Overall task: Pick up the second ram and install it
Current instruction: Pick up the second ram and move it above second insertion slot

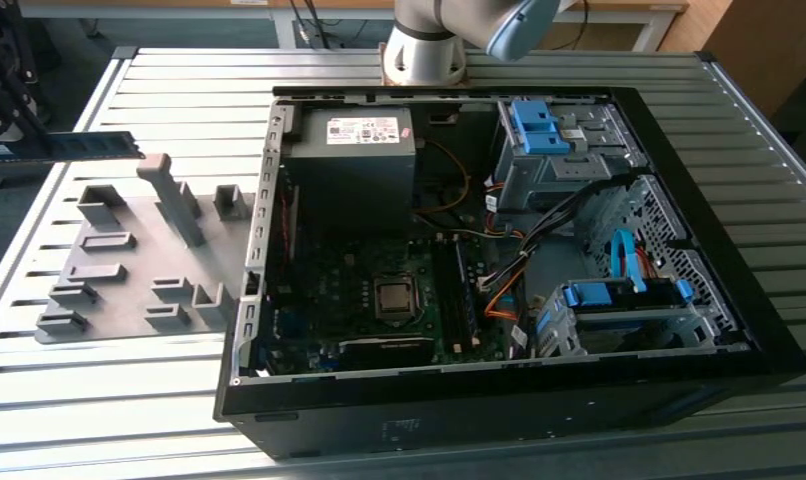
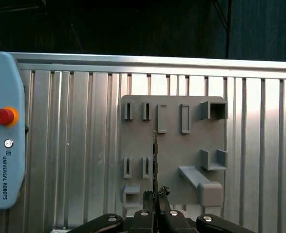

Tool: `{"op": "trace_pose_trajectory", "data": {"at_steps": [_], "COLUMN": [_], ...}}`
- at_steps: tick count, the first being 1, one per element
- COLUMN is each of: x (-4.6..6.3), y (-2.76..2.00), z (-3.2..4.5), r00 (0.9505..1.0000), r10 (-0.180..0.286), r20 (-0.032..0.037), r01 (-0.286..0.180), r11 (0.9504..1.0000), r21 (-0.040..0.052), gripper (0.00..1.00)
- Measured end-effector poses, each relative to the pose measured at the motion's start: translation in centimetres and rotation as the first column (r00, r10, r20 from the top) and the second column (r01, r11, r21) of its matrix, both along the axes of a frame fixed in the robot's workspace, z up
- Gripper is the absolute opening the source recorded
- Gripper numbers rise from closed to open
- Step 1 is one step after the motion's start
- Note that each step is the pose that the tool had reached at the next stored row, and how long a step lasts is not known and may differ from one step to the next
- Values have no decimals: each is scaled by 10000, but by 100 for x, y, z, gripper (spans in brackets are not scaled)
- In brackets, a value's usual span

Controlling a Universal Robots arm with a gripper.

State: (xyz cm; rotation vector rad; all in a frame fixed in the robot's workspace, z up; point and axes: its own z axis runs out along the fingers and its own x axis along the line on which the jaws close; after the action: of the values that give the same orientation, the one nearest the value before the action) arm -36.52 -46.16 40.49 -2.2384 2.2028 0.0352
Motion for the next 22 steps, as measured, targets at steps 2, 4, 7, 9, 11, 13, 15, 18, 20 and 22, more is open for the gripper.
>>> {"op": "trace_pose_trajectory", "data": {"at_steps": [2, 4, 7, 9, 11, 13, 15, 18, 20, 22], "x": [7, 16, 27, 34, 40, 46, 53, 65, 75, 83], "y": [0, 0, 0, 0, 0, 0, 0, 0, 0, 0], "z": [0, 0, 0, 0, 0, 1, 0, 0, 0, 0], "r00": [10000, 10000, 10000, 10000, 10000, 10000, 10000, 10000, 10000, 10000], "r10": [0, 0, 0, 0, 0, 0, 0, 0, 0, 0], "r20": [0, -1, 1, -1, 0, -1, 0, 0, 0, 0], "r01": [0, 0, 0, 0, 0, 0, 0, 0, 0, 0], "r11": [10000, 10000, 10000, 10000, 10000, 10000, 10000, 10000, 10000, 10000], "r21": [0, -1, 0, 0, 0, -1, 0, 0, 0, 0], "gripper": [14, 14, 14, 14, 14, 14, 14, 14, 14, 14]}}
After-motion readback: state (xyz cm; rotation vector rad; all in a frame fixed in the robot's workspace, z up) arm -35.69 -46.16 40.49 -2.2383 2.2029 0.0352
